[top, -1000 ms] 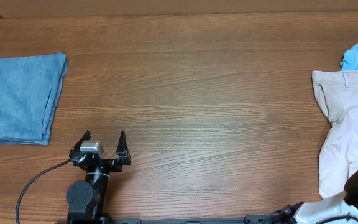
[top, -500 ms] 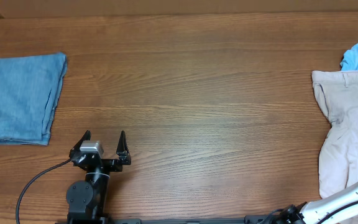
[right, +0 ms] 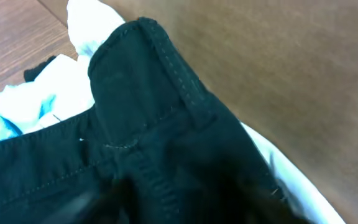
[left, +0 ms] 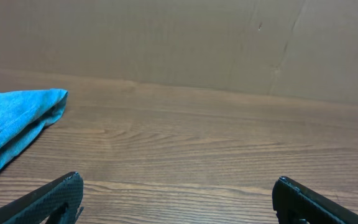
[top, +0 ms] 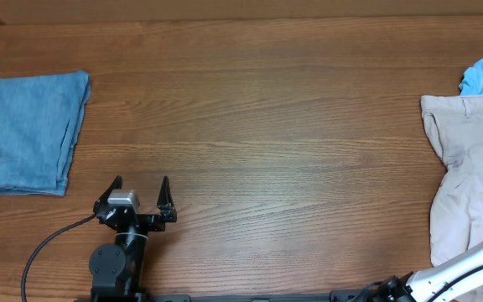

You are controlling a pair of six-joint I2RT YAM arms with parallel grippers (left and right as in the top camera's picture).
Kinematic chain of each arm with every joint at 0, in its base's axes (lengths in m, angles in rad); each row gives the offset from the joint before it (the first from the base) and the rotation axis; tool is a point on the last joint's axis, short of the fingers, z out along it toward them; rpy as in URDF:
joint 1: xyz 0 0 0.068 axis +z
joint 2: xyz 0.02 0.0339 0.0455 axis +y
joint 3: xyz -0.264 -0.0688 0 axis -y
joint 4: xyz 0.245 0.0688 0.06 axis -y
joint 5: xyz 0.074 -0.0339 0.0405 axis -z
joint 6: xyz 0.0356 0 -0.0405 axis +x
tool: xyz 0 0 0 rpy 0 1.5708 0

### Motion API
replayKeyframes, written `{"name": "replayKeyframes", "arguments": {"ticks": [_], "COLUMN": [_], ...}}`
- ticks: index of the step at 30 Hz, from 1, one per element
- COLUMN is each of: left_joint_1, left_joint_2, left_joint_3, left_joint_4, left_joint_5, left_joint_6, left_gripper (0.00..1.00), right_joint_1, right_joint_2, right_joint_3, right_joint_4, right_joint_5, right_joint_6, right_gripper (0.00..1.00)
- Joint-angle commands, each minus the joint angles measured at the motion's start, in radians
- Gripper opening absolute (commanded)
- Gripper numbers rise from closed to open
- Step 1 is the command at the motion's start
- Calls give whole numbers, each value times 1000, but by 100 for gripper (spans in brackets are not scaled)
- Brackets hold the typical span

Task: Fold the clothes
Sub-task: 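Reach the right gripper into the clothes pile and grasp the black pants, then pull the black pants with the right gripper onto the table center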

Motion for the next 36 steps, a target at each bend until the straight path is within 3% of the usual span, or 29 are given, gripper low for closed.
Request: {"name": "replayKeyframes", "arguments": {"ticks": [1, 2, 10, 16, 20, 25, 31, 36], "left_joint_1": [2, 2, 2, 2, 2, 2, 2, 2], "left_joint_2": [-11, -11, -11, -11, -11, -10, -9, -9], "left_joint_3": [-4, -4, -4, -4, -4, -4, -4, -4], "left_joint_4": [-1, -1, -1, -1, -1, -1, -1, -1], "left_joint_5": [-6, -6, -6, -6, -6, -6, -6, -6], "left_joint_6": [19, 19, 19, 19, 19, 19, 19, 19], "left_gripper": [100, 100, 100, 100, 100, 100, 100, 100], "right_joint_1": [-11, -11, 119, 278, 459, 776, 1201, 1392], "right_joint_2": [2, 1, -280, -523, -612, -601, -484, -346], "right_joint_3": [20, 20, 22, 21, 21, 13, 13, 13], "right_joint_4": [-8, -11, -78, -276, -435, -515, -475, -405], "right_joint_5": [-11, -16, -111, -187, -288, -327, -285, -270], "right_joint_6": [-5, -1, 59, 89, 159, 217, 247, 276], "right_gripper": [20, 4, 4, 4, 4, 4, 4, 4]}}
